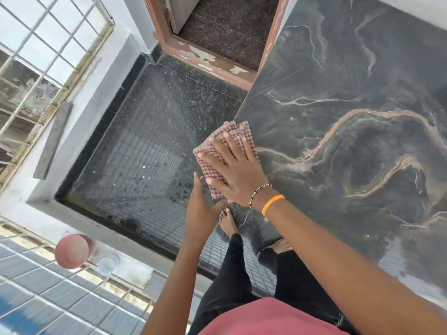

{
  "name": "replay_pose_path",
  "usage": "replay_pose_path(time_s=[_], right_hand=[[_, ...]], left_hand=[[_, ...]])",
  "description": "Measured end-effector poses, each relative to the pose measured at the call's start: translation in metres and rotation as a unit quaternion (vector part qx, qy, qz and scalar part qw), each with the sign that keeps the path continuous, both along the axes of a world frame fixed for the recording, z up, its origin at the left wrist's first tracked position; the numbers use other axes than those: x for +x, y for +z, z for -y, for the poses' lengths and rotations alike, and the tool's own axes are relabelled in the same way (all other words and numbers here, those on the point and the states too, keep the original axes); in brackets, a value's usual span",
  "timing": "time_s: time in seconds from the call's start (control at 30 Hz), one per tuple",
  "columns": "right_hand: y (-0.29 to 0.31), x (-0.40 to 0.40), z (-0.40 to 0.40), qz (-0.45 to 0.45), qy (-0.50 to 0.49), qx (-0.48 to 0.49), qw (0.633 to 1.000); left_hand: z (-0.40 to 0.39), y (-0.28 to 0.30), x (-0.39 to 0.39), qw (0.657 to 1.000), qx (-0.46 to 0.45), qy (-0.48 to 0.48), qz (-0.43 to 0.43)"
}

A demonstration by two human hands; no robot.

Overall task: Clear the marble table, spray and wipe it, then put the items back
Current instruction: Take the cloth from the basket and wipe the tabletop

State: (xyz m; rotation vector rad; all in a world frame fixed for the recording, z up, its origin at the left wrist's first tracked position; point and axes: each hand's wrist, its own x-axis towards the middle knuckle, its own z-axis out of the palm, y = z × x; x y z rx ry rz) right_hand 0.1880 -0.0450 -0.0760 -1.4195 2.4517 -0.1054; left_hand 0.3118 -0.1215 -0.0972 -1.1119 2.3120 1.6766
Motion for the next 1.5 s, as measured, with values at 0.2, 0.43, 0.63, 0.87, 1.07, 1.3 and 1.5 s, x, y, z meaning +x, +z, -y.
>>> replay_pose_path(time_s=[0.2,0.43,0.63,0.87,1.07,1.3,1.5], right_hand=[[-0.006,0.023,-0.023,-0.007,0.05,0.003,0.999],[-0.004,0.009,-0.119,-0.008,-0.081,0.018,0.996],[-0.004,0.026,-0.189,-0.001,-0.274,0.014,0.962],[-0.004,0.063,-0.131,-0.015,-0.282,0.023,0.959],[-0.008,0.037,-0.037,-0.009,-0.124,0.004,0.992],[-0.012,0.025,-0.072,-0.045,0.014,-0.008,0.999],[-0.009,0.042,-0.184,-0.047,-0.093,-0.011,0.994]], left_hand=[[-0.02,-0.004,0.014,1.0,-0.002,0.011,-0.005],[-0.049,0.007,0.011,0.996,0.087,0.018,0.015],[-0.054,0.009,0.009,0.94,0.281,0.19,-0.033],[-0.047,0.011,0.018,0.941,0.286,0.179,-0.034],[-0.044,0.018,0.029,0.97,0.197,0.135,-0.04],[-0.064,0.027,0.036,0.98,0.003,0.184,-0.068],[-0.103,0.034,0.025,0.952,-0.237,-0.136,-0.136]])
